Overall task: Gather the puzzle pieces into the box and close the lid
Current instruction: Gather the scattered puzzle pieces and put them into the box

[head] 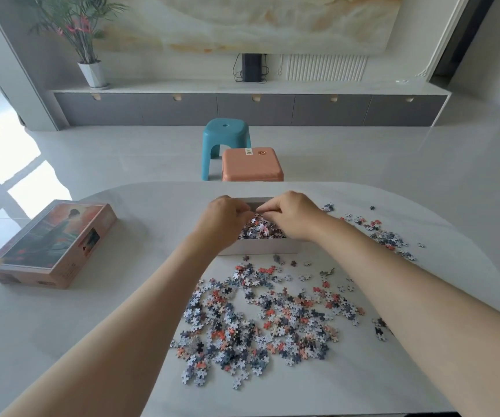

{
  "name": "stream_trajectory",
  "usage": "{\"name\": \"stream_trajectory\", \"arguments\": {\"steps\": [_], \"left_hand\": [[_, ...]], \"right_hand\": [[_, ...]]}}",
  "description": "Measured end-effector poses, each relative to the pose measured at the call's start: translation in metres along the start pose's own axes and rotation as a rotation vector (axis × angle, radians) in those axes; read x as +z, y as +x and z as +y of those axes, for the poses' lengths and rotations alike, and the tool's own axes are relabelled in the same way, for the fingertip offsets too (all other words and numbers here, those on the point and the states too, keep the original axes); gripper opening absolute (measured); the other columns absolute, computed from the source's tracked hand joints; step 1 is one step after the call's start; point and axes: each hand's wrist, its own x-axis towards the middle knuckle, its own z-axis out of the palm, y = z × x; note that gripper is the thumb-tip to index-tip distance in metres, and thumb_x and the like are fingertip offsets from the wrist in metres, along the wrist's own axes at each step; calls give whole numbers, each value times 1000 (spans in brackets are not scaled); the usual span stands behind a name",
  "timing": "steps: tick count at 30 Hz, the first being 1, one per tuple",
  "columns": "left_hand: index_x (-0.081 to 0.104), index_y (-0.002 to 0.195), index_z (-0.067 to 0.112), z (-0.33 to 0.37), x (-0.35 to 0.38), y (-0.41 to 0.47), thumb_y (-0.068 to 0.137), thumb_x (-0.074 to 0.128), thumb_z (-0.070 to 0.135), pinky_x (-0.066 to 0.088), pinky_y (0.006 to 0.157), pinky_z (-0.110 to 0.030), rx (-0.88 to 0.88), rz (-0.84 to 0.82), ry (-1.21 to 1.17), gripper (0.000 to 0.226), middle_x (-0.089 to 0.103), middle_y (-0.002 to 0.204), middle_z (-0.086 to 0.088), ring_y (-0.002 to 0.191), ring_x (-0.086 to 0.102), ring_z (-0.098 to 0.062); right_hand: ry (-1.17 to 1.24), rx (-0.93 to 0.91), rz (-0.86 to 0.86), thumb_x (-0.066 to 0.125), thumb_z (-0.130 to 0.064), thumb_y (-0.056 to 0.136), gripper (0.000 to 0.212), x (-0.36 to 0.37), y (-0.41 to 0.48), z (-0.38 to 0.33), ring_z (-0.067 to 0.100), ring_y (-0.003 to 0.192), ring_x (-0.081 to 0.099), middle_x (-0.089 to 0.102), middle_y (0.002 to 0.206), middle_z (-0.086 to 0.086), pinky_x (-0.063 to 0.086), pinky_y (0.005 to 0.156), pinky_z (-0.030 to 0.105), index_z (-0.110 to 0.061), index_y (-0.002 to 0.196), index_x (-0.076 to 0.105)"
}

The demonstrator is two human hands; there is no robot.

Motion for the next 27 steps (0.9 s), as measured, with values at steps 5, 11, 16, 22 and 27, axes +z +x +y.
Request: {"name": "stream_trajectory", "arguments": {"steps": [5,11,16,22,27], "left_hand": [[71,108,25,8,10,-11,90,61,27,42,88,-32,124,58,26,21,63,105,1,101,52,-20],[64,104,30,43,22,-52,89,59,34,54,74,-31,310,-58,73,16,57,102,11,85,57,-8],[42,134,44,45,39,-89,71,47,80,40,103,-45,269,-337,428,73,37,138,9,129,33,-14],[38,135,45,38,46,-110,69,44,85,34,106,-49,207,-369,458,78,35,141,7,131,30,-17],[57,127,33,37,48,-106,85,59,53,42,103,-42,217,-276,264,46,50,127,5,122,40,-17]], "right_hand": [[97,-16,235,53,-10,98,25,-11,-9,19,12,88,67,74,101,1,53,89,26,-15,114,72],[73,11,210,54,-14,98,24,-24,-59,46,0,84,61,71,102,-5,48,85,22,-21,112,72],[-212,159,-235,69,-63,75,81,-17,-121,59,18,132,38,39,141,-2,37,106,37,-36,146,40],[-296,223,-346,76,-70,61,114,7,-136,55,24,133,24,28,136,1,33,113,46,-29,153,23],[-165,183,-216,70,-32,87,62,25,-119,43,23,124,45,39,134,1,42,102,35,-30,144,45]]}}
